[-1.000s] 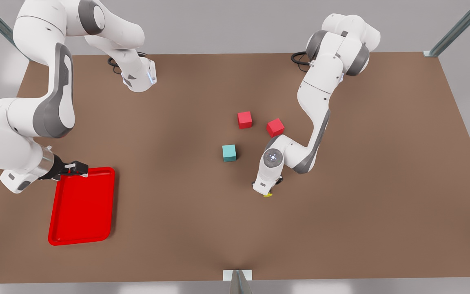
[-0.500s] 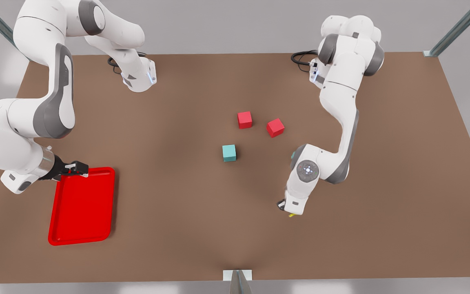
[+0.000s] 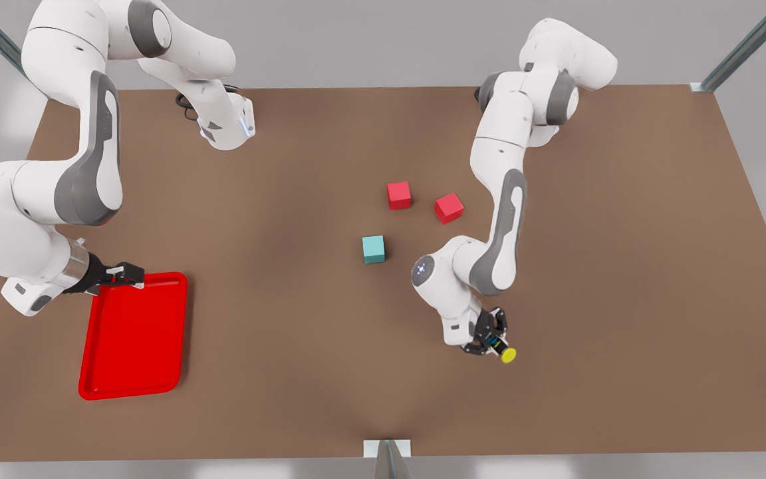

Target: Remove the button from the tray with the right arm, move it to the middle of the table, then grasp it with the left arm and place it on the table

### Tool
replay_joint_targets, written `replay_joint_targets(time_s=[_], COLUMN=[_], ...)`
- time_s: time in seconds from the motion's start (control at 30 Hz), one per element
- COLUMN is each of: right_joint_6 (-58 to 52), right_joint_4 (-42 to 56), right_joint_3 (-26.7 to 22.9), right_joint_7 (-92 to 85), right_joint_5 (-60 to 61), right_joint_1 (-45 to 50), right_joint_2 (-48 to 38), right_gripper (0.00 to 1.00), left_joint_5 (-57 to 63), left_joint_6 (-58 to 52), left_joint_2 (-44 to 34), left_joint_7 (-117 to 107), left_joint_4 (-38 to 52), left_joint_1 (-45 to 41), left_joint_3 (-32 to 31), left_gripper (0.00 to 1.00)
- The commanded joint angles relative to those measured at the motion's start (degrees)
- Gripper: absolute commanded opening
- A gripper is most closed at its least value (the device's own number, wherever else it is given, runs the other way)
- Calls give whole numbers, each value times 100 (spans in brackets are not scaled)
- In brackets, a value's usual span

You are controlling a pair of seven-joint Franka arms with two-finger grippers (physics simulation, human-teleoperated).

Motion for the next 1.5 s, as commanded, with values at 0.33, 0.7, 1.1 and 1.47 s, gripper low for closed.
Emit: replay_joint_targets(time_s=[0.33, 0.7, 1.1, 1.47], right_joint_6=[-3, -3, -12, 1184], right_joint_4=[-1, -1, -1, 52], right_joint_3=[0, 0, 0, -9], right_joint_7=[-26, -35, -79, -35], right_joint_5=[4, 13, 4, -233], right_joint_1=[0, 8, 0, 52], right_joint_2=[-4, -4, -4, 365], right_gripper=[100, 100, 100, 100], left_joint_5=[194, 247, 247, 150], left_joint_6=[-1559, -1849, -1893, -2218], left_joint_2=[932, 1644, 1820, 1565], left_joint_7=[-5378, -5493, -5484, -5282], left_joint_4=[93, 181, 181, 172], left_joint_1=[-557, -1049, -1286, -1831], left_joint_3=[538, 943, 943, 767], left_gripper=[41, 41, 41, 100])
